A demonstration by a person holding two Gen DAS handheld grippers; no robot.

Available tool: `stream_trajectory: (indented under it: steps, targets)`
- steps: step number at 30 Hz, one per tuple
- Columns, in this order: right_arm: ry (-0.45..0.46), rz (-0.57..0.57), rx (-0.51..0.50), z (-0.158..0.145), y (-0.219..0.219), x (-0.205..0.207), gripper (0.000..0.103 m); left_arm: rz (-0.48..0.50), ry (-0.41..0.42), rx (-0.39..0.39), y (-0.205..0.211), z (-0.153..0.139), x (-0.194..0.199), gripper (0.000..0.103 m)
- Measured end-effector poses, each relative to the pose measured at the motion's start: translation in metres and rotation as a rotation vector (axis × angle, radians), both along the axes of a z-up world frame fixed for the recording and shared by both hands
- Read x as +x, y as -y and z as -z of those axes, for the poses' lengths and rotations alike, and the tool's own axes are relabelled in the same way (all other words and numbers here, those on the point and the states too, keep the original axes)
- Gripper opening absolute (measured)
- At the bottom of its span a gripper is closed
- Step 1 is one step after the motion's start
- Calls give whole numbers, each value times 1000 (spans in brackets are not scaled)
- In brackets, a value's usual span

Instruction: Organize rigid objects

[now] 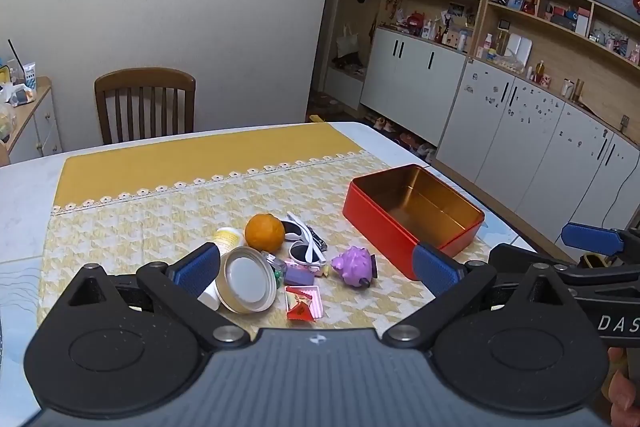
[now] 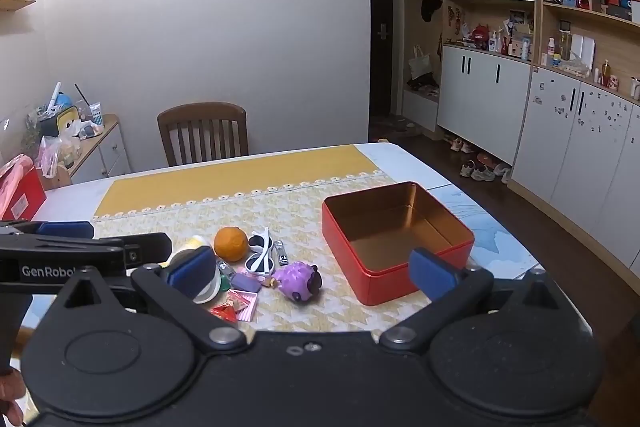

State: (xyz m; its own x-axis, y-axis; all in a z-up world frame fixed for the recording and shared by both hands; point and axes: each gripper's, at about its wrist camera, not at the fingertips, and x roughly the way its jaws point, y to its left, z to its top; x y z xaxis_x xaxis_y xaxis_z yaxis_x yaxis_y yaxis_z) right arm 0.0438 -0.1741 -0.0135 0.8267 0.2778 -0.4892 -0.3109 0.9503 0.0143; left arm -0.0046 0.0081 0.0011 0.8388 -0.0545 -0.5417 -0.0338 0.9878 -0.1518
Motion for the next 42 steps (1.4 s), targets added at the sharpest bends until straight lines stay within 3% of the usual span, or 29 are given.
stream_trajectory:
  steps: [18,42]
  targets:
    - [50,17,12,-3,-5,-17,103,9,8,-12,-7,-2,-7,103]
    - [31,-4,0,-4,-22,-16,103,3,26,-18,-20,-5,-5,103]
